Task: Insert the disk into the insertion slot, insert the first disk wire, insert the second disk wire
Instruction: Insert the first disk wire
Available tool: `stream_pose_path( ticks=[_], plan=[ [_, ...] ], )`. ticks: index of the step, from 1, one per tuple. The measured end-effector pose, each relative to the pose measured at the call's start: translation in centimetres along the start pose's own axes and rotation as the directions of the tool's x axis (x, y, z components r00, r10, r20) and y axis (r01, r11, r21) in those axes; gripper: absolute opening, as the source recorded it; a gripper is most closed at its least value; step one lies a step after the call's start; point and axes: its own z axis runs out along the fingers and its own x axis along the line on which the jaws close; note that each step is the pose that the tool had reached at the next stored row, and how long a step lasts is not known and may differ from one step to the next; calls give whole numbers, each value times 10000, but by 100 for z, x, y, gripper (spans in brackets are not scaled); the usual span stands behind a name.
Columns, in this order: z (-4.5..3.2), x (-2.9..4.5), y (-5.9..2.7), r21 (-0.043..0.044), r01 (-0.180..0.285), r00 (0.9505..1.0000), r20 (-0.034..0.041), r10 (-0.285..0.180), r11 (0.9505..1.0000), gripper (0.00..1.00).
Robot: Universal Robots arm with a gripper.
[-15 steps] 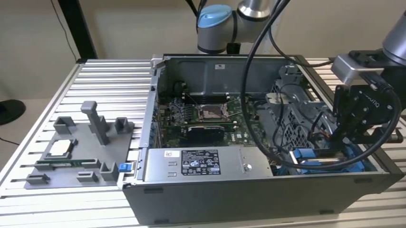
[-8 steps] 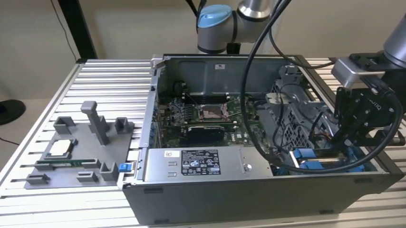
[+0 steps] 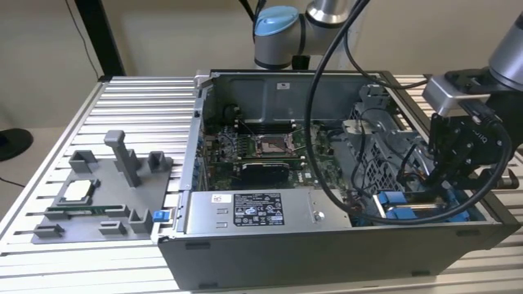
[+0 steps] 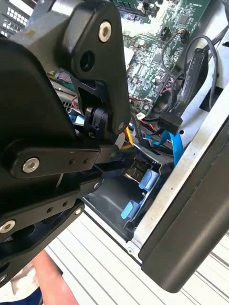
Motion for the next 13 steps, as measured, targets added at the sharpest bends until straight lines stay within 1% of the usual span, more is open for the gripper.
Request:
stream_pose_path(
  ticks=[5,13],
  plan=[
    [19,-8,0,17,-1,10000,2,1,10000,0],
    [27,-17,1,27,-1,10000,2,1,10000,0]
  ],
)
